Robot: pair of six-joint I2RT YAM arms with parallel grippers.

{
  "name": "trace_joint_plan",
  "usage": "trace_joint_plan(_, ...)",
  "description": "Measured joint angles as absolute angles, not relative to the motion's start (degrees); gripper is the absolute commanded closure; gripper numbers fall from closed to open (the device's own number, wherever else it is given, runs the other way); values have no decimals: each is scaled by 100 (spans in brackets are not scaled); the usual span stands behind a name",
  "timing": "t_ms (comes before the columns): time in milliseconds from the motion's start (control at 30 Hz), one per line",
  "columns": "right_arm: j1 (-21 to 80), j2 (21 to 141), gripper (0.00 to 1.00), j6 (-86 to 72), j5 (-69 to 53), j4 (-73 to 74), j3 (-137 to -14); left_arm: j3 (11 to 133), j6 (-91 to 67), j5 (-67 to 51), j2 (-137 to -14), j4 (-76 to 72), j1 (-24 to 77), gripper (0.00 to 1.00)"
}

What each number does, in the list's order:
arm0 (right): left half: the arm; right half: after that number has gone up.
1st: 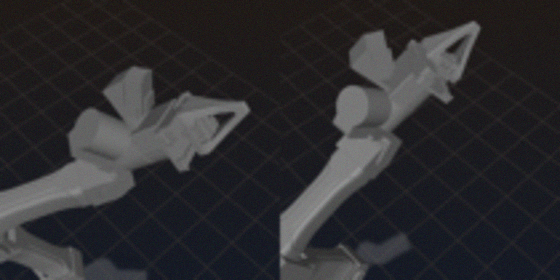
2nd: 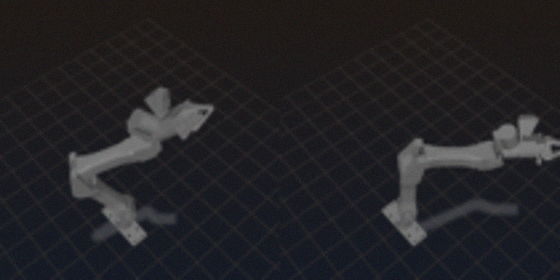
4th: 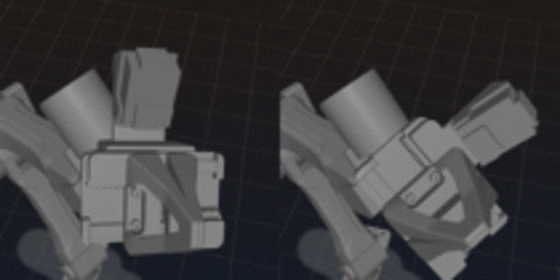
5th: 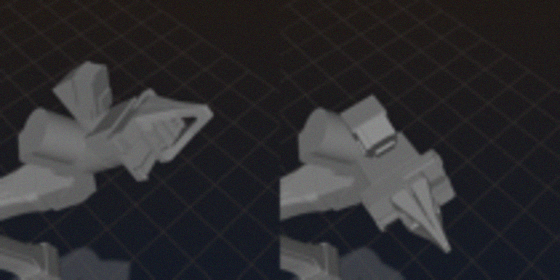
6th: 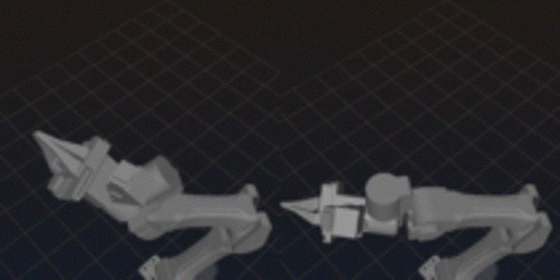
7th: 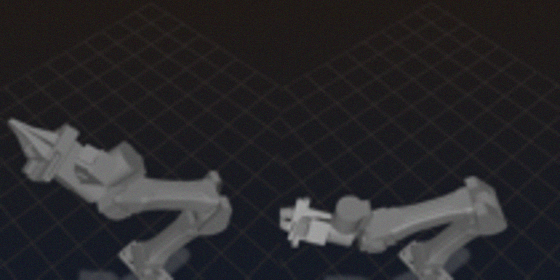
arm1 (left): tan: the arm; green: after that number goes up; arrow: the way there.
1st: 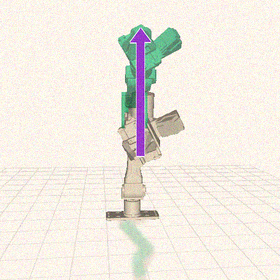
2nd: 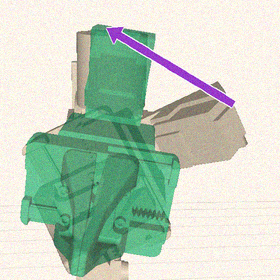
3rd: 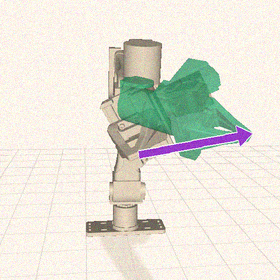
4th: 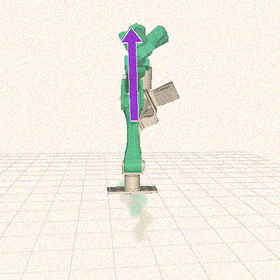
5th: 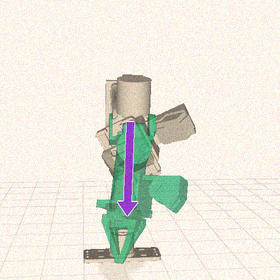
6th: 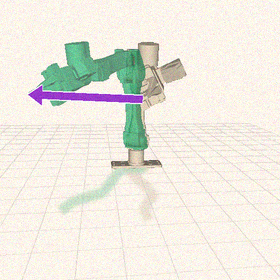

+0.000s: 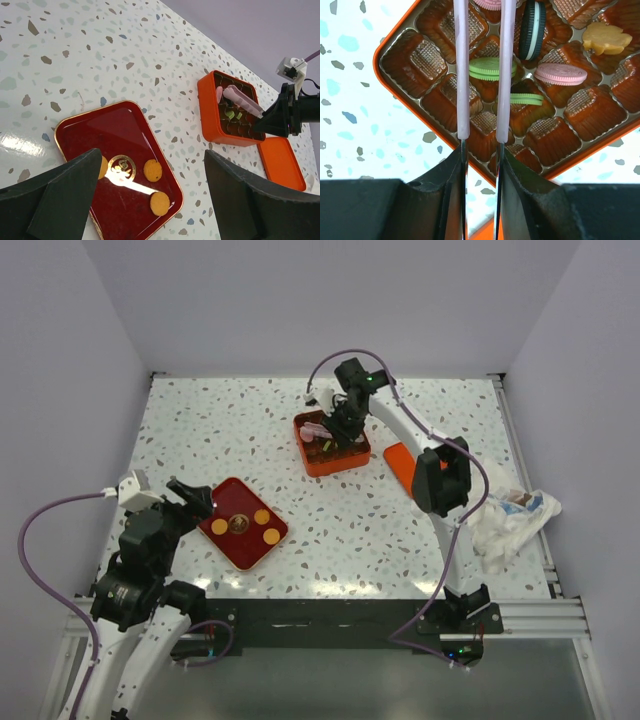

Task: Pack the cookies
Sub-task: Place the fake cookies in the packing box.

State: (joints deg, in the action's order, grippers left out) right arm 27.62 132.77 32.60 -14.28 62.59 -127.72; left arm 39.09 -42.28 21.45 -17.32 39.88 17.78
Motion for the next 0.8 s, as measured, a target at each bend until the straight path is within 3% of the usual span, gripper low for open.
trace_joint_plan(400, 2759, 13284, 86, 3258, -1396, 6285, -12595, 3909, -4228, 2143, -1721, 3990, 1778, 11)
trace_joint_plan(800, 2757, 13349, 87, 3253, -1245, 6388, -12645, 3909, -4228, 2143, -1723, 3990, 1778, 11)
